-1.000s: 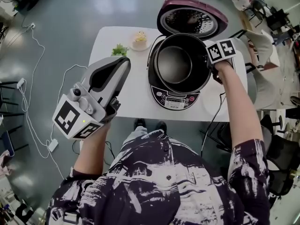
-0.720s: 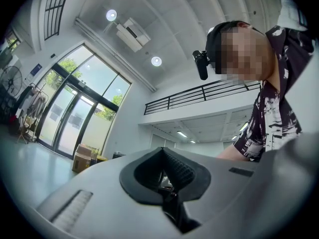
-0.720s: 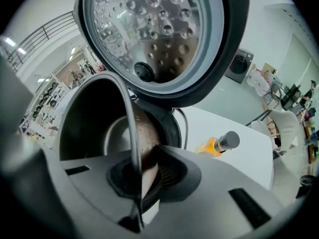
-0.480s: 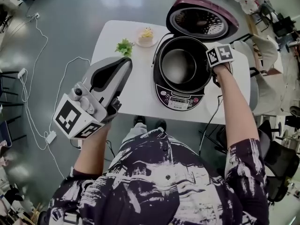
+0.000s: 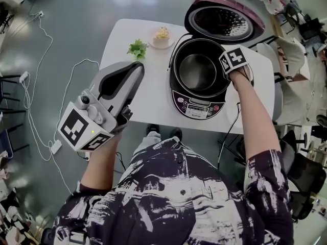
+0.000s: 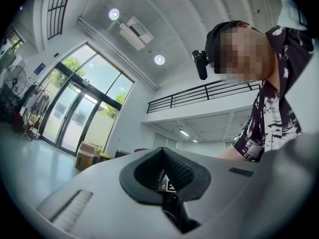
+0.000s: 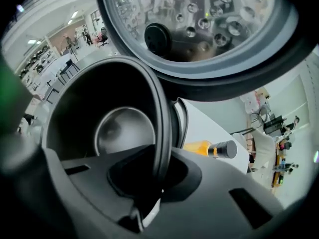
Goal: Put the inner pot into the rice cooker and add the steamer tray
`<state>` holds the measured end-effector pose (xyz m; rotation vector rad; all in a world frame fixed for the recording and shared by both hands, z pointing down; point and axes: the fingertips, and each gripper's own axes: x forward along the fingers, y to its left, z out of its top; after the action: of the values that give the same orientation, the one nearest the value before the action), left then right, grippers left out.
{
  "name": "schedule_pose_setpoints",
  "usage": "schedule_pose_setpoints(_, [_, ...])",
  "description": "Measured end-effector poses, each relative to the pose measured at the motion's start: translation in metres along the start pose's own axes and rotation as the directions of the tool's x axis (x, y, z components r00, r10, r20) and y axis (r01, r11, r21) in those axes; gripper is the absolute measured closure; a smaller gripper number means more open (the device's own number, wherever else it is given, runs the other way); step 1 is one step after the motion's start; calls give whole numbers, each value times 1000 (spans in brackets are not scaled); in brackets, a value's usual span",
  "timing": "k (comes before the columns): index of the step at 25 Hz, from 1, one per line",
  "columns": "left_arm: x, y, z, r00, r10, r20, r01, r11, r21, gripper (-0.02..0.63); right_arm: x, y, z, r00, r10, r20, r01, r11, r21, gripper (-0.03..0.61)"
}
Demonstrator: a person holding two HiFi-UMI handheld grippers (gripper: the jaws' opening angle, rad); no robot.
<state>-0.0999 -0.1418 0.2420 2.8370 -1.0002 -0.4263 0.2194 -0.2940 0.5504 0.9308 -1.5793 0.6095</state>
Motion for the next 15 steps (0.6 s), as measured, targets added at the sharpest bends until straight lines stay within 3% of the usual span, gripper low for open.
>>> schedule_pose_setpoints(10, [0, 1, 1, 1000, -19, 4, 19, 1000, -6, 609, 0, 2, -2, 990, -126, -66, 110, 973, -204, 540])
schedule_pose_setpoints(15, [-2, 2, 1, 1000, -19, 3, 19, 1000, -9, 609, 0, 2, -5, 989, -128, -75, 110, 972, -208, 540])
